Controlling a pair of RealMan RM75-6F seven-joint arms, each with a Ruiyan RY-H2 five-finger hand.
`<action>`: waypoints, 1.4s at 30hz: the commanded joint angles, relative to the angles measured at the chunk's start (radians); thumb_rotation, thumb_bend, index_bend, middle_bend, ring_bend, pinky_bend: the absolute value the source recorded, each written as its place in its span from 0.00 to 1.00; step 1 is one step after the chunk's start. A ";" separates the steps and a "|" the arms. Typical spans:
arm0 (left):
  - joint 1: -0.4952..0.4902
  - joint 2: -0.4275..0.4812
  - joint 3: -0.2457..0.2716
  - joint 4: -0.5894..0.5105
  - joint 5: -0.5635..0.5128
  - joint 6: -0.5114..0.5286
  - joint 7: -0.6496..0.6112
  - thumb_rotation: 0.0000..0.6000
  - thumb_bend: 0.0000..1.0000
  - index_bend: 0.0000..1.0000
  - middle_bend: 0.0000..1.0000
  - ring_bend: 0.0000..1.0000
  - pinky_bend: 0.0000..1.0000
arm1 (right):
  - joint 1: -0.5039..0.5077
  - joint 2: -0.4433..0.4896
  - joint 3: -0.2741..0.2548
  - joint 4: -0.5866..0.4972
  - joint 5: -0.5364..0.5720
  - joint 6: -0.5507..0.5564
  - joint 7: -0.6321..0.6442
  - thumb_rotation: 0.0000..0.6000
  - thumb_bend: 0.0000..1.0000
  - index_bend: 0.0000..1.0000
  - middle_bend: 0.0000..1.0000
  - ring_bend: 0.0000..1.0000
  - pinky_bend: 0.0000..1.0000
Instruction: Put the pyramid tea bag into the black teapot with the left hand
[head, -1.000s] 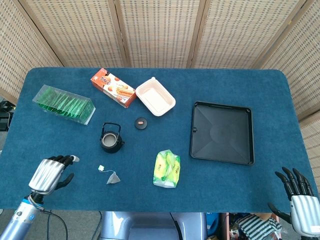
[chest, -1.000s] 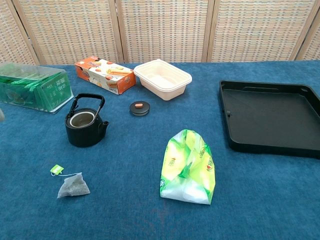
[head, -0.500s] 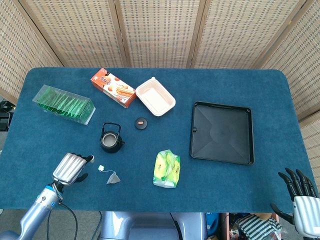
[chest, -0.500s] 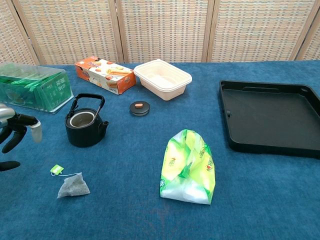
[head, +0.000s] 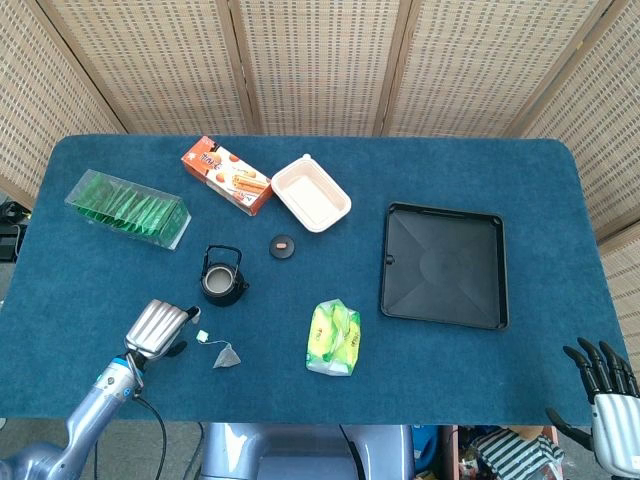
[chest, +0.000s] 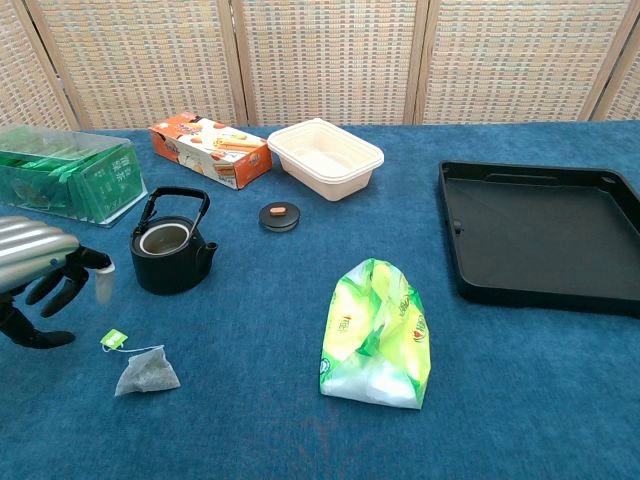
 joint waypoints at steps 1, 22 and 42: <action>-0.015 -0.021 -0.002 0.017 -0.016 -0.009 0.005 1.00 0.27 0.46 0.71 0.66 0.68 | -0.001 0.000 0.001 0.003 0.001 0.000 0.004 1.00 0.10 0.20 0.20 0.06 0.17; -0.049 -0.073 0.027 0.061 -0.059 -0.012 0.001 1.00 0.27 0.48 0.72 0.66 0.68 | -0.019 -0.002 0.001 0.020 0.016 0.009 0.026 1.00 0.10 0.20 0.20 0.06 0.17; -0.072 -0.108 0.029 0.082 -0.100 -0.011 -0.004 1.00 0.27 0.51 0.72 0.67 0.68 | -0.039 -0.006 -0.001 0.031 0.023 0.021 0.038 1.00 0.10 0.20 0.20 0.06 0.17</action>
